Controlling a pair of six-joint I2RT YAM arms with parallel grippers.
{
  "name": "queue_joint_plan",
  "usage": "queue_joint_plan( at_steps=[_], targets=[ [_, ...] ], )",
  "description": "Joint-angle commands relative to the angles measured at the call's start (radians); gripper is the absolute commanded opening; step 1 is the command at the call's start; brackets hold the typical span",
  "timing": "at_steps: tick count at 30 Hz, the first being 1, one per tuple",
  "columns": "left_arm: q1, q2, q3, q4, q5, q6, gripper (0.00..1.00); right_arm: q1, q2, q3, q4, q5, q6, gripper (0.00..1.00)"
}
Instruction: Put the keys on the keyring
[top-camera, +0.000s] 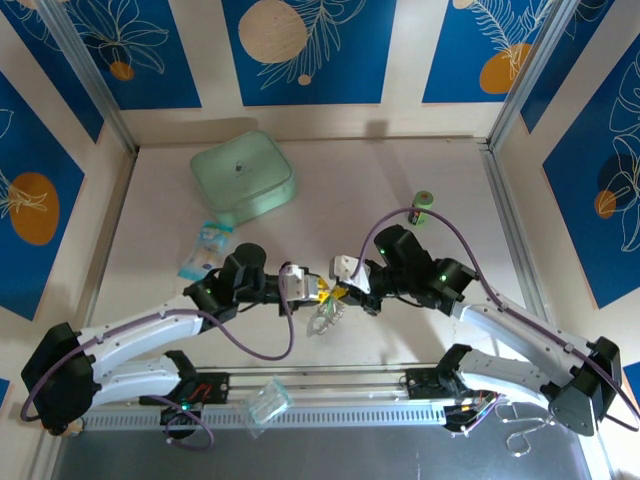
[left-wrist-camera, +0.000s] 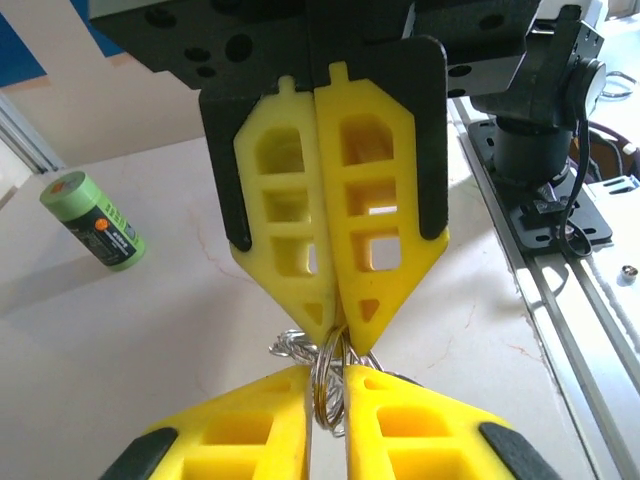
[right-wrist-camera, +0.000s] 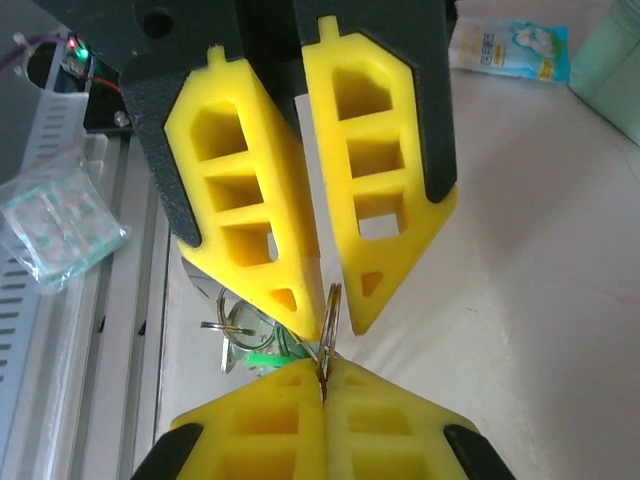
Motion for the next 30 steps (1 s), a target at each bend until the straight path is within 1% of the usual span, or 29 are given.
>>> queue_joint_plan(
  at_steps=[1,3,5,7,8,9,10,11,12,14,20,24,28,30],
  targets=[
    [-0.008,0.017,0.071,-0.090,0.006,0.065,0.13,0.026,0.045,0.090,-0.137,0.044,-0.071,0.00],
    [-0.008,0.027,0.083,-0.108,0.017,0.075,0.10,0.034,0.063,0.117,-0.141,0.039,-0.075,0.00],
    [-0.009,0.031,0.087,-0.116,0.024,0.078,0.01,0.043,0.069,0.123,-0.127,0.031,-0.074,0.00],
    [-0.008,0.031,0.086,-0.123,0.026,0.078,0.00,0.038,0.048,0.102,-0.077,0.025,-0.059,0.00],
    [-0.008,0.029,0.082,-0.123,0.026,0.079,0.00,0.029,0.022,0.075,-0.032,0.022,-0.039,0.02],
    [-0.008,0.023,0.076,-0.118,0.025,0.075,0.00,0.015,-0.004,0.042,0.011,0.018,-0.018,0.08],
    [-0.008,0.016,0.064,-0.104,0.024,0.066,0.00,-0.005,-0.039,0.001,0.068,0.006,0.017,0.18],
    [-0.008,0.006,0.048,-0.077,0.024,0.054,0.00,-0.029,-0.074,-0.043,0.123,-0.018,0.057,0.23],
    [-0.008,-0.002,0.030,-0.043,0.025,0.037,0.00,-0.051,-0.105,-0.083,0.169,-0.047,0.095,0.29],
    [-0.008,-0.017,-0.004,0.023,0.027,0.007,0.00,-0.071,-0.144,-0.142,0.227,-0.073,0.154,0.34],
    [-0.009,-0.035,-0.075,0.191,0.055,-0.069,0.00,-0.074,-0.182,-0.237,0.301,-0.095,0.248,0.35],
    [-0.008,-0.038,-0.082,0.206,0.059,-0.076,0.00,-0.074,-0.177,-0.253,0.327,-0.114,0.263,0.35],
    [-0.008,-0.035,-0.084,0.216,0.066,-0.081,0.00,-0.074,-0.160,-0.247,0.326,-0.122,0.259,0.28],
    [-0.008,-0.035,-0.083,0.219,0.066,-0.084,0.00,-0.074,-0.157,-0.244,0.329,-0.130,0.259,0.27]
  ],
)
